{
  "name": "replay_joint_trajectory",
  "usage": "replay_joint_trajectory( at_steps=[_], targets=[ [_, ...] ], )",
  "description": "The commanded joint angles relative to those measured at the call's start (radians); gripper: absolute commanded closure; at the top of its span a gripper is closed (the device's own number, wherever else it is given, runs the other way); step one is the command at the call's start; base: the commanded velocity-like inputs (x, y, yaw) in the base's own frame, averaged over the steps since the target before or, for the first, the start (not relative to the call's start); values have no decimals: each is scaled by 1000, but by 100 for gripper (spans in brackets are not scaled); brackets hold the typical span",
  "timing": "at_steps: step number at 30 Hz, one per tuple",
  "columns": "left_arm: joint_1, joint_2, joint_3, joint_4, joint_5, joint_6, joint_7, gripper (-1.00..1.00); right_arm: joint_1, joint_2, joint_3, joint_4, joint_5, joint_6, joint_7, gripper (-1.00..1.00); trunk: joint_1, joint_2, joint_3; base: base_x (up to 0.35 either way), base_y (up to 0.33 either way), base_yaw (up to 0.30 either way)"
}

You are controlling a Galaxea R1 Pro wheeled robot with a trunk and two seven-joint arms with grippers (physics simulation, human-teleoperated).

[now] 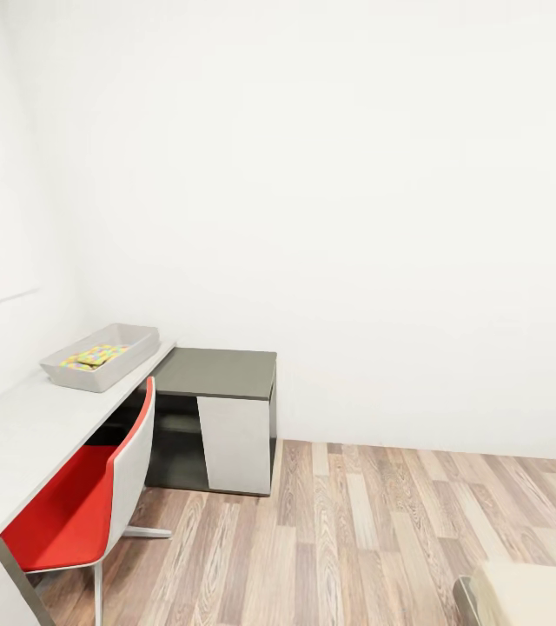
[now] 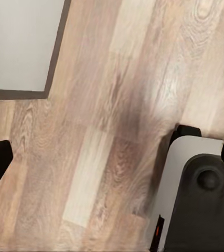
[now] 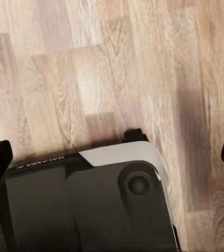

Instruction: Put all the toys in the child's room - the three board games (two on the bed and one on the table), the two jigsaw puzzles on the table, and the tennis ball on the table - inside the toy box on the table in the child's room.

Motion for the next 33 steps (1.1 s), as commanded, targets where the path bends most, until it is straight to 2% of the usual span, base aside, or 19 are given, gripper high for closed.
replay_joint_trajectory(
  at_steps=[1,4,6,11,16,18,20,22,23,25,30,33],
  targets=[
    [21,-1,-9,2,8,-11,2,-100,24,0,9,0,-6,-6,-7,-100,0,-1,0,0,0,0],
    [70,-9,-9,5,8,-25,5,-100,84,-2,10,18,-3,-25,-13,-100,0,-1,0,0,0,0],
    [91,-24,-9,6,9,-27,5,-100,118,-6,11,35,3,-41,-14,-100,0,-1,0,0,0,0],
    [105,-48,-9,17,10,-23,7,-100,164,-22,12,54,26,-113,-16,-100,0,-1,0,0,0,0],
    [108,-56,-2,14,9,-31,7,-100,188,-70,11,64,34,-155,-16,-100,0,-1,0,0,0,0],
    [108,-67,0,12,10,-33,7,-100,191,-75,11,64,35,-159,-15,-100,0,-1,0,0,0,0],
    [108,-89,1,10,11,-33,6,-100,192,-74,10,64,36,-162,-15,-100,0,-1,0,0,0,0],
    [108,-126,0,10,9,-33,6,-100,192,-69,9,64,37,-164,-15,-100,0,-1,0,0,0,0],
    [108,-134,0,10,10,-33,6,-100,192,-66,9,64,36,-164,-15,-100,0,-1,0,0,0,0],
    [108,-157,0,10,10,-32,6,-100,193,-51,8,64,32,-165,-14,-100,0,-1,0,0,0,0],
    [108,-182,0,11,10,-33,6,-100,193,-20,7,64,34,-165,-14,-100,0,-1,0,0,0,0],
    [108,-185,-1,11,9,-33,6,-100,192,-14,7,64,34,-165,-14,-100,0,-1,0,0,0,0]
  ],
)
